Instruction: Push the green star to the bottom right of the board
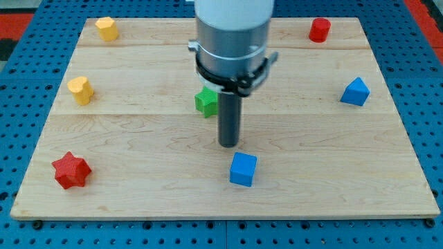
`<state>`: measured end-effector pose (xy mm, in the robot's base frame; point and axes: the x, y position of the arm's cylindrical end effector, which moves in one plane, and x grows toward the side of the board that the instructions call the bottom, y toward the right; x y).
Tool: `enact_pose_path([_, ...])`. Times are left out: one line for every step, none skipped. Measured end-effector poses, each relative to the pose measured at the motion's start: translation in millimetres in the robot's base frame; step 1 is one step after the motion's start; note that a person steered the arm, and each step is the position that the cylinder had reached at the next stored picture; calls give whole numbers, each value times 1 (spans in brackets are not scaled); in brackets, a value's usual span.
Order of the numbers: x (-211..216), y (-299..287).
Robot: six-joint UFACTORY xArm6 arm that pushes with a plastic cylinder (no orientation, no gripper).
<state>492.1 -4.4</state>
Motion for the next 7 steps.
enact_pose_path([-33,-57])
enact_pose_path([-37,-106])
enact_pose_path([-49,-132])
enact_pose_path([-76,-132])
enact_pose_path([-91,-144])
enact_pose_path([-107,-155])
enact_pose_path([-123,-156])
